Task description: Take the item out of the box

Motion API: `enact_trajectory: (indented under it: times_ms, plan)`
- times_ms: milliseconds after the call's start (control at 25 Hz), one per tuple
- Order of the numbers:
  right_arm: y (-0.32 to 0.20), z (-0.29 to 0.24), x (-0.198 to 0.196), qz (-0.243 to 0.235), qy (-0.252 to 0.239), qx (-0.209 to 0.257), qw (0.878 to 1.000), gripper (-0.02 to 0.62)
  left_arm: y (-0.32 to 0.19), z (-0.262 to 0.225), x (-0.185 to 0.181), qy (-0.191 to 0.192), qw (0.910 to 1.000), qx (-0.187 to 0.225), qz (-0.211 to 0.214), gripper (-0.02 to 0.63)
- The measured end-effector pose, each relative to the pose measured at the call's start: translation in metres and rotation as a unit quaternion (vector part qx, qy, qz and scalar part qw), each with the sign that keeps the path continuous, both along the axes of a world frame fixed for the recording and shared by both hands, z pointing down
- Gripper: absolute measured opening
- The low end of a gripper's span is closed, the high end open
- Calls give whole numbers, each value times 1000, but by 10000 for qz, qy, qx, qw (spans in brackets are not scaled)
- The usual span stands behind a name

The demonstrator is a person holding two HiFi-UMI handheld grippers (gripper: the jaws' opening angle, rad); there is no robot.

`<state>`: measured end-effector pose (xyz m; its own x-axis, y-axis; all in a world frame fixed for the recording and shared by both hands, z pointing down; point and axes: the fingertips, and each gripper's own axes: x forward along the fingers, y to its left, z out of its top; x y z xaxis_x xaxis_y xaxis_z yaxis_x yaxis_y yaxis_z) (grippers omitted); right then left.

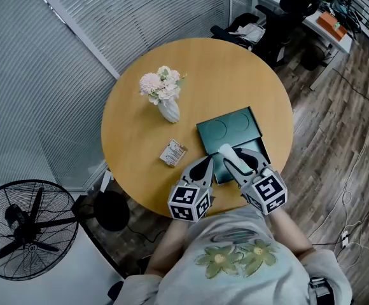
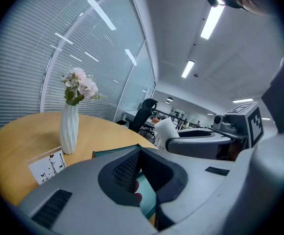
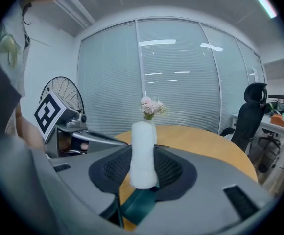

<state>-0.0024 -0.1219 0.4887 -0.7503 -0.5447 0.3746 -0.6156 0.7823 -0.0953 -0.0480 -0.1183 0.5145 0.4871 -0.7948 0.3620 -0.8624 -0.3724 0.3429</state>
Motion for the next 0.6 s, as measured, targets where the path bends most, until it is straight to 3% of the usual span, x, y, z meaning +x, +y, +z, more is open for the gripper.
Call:
enact_trajectory:
  times_ms: [600]
  plan:
    - [-3,0,-1,34,-27,15,10000,140,-2,0,3,-43,10000,5,80,2]
